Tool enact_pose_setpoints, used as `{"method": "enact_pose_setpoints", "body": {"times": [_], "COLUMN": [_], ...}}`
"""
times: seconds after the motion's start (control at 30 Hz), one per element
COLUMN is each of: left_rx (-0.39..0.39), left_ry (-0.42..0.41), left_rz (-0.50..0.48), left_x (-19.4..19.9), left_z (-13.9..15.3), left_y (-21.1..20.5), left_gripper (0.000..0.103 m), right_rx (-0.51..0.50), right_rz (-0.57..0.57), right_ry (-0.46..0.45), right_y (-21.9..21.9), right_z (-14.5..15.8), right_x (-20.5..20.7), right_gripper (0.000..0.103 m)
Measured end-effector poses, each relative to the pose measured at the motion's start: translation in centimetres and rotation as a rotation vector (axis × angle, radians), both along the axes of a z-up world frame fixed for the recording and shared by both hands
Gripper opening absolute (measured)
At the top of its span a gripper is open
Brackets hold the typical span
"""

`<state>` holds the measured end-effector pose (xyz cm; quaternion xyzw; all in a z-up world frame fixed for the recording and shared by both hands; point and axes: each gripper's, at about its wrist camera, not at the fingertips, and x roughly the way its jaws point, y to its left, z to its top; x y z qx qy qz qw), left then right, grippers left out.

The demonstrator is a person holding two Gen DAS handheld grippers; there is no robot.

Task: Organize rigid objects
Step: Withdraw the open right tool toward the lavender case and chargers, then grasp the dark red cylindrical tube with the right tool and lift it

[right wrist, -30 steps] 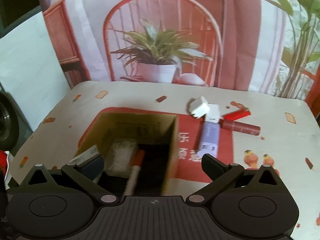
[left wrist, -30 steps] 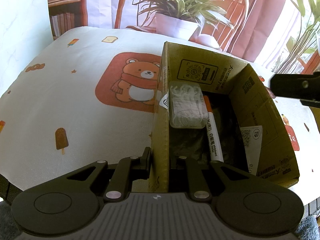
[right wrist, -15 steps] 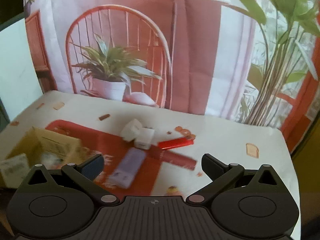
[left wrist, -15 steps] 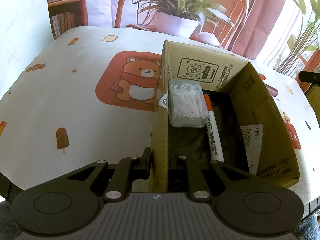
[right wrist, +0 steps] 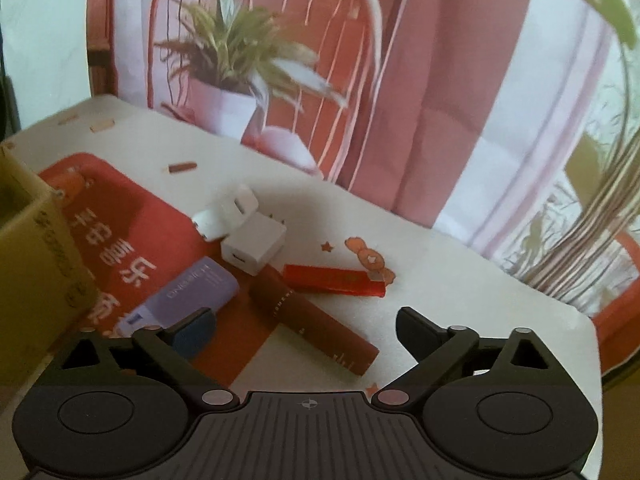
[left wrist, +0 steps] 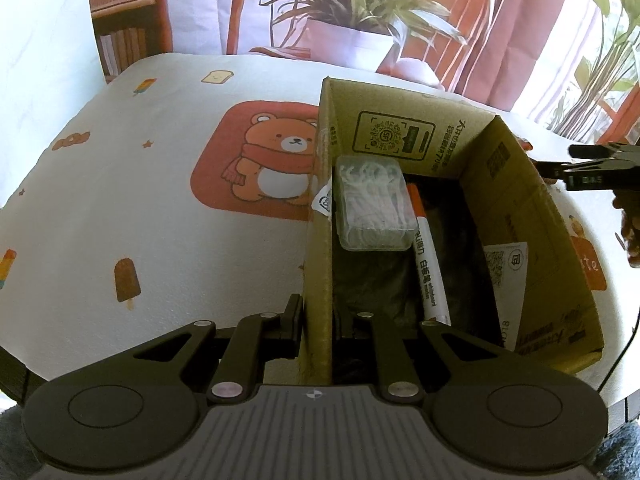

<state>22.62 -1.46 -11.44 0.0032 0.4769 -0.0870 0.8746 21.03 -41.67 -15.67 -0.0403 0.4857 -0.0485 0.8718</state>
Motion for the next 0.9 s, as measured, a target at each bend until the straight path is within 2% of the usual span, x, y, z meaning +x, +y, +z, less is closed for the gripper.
{"method": "enact_pose_setpoints", "body": {"times": [0.07, 0.2, 0.27, 0.37, 0.63, 0.9], "left_rx": [0.001, 0.001, 0.003, 0.005, 0.004, 0.006], "left_ry": [0.001, 0.003, 0.003, 0.004, 0.005, 0.006], "left_rz": [0.001, 0.001, 0.001, 0.003, 0.005, 0.006], "left_x": [0.1, 0.1, 0.1, 0.2, 0.3, 0.4], "left_z": [0.0, 0.1, 0.1, 0.0, 0.0, 0.0], "left_y": [-0.1, -0.1, -0.2, -0.3, -0.3, -0.4], "left_gripper": [0.016, 0.016, 0.016, 0.016, 0.016, 0.016], "right_rx": [-0.011, -0.020, -0.021, -0.036, -0.042, 0.020], "right_rz": [0.007, 0.015, 0.025, 0.035, 0.044, 0.005], "right_ry": [0.013, 0.031, 0.051, 0.076, 0.069, 0.060], "right_y": [0.0, -0.2, -0.2, -0.1, 0.0, 0.0], "right_z": [-0.9, -2.1, -2.6, -3.3, -3.8, -4.0], "right_x": [0.4, 1.1, 1.4, 1.8, 3.0, 3.0], "right_gripper": [0.086, 0.080, 0.072, 0.069, 0.061, 0.043]}}
